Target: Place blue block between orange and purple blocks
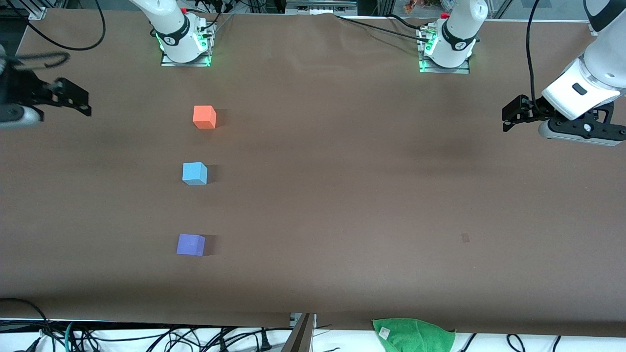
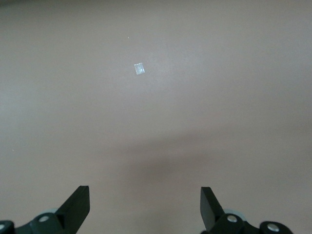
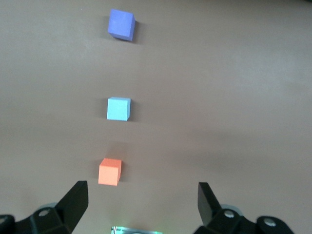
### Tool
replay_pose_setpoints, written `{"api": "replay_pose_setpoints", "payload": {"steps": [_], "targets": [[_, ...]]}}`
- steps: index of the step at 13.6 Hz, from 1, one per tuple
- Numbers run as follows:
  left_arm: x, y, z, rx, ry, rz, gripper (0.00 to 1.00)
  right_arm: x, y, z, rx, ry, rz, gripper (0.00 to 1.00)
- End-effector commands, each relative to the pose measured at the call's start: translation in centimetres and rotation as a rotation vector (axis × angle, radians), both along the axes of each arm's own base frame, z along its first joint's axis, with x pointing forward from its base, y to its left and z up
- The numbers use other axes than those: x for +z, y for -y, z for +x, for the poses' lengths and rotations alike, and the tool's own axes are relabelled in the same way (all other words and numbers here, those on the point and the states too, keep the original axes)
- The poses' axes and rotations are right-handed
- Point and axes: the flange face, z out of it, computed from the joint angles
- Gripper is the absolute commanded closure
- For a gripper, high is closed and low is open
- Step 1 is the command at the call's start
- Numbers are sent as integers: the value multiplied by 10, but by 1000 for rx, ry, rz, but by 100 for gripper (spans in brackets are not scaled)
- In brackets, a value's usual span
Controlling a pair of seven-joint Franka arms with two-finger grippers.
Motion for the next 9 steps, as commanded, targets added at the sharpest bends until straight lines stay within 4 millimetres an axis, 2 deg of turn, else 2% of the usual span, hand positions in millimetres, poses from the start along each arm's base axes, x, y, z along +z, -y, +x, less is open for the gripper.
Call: {"api": "replay_pose_setpoints", "payload": {"steps": [1,9], "targets": [[4,-1,6,-11,-14,-27,0,-11,1,-28,-11,-28,-4,1],[6,-1,6,-9,-11,-27,0,-8,0,-37,-47,-94,-23,1]]}}
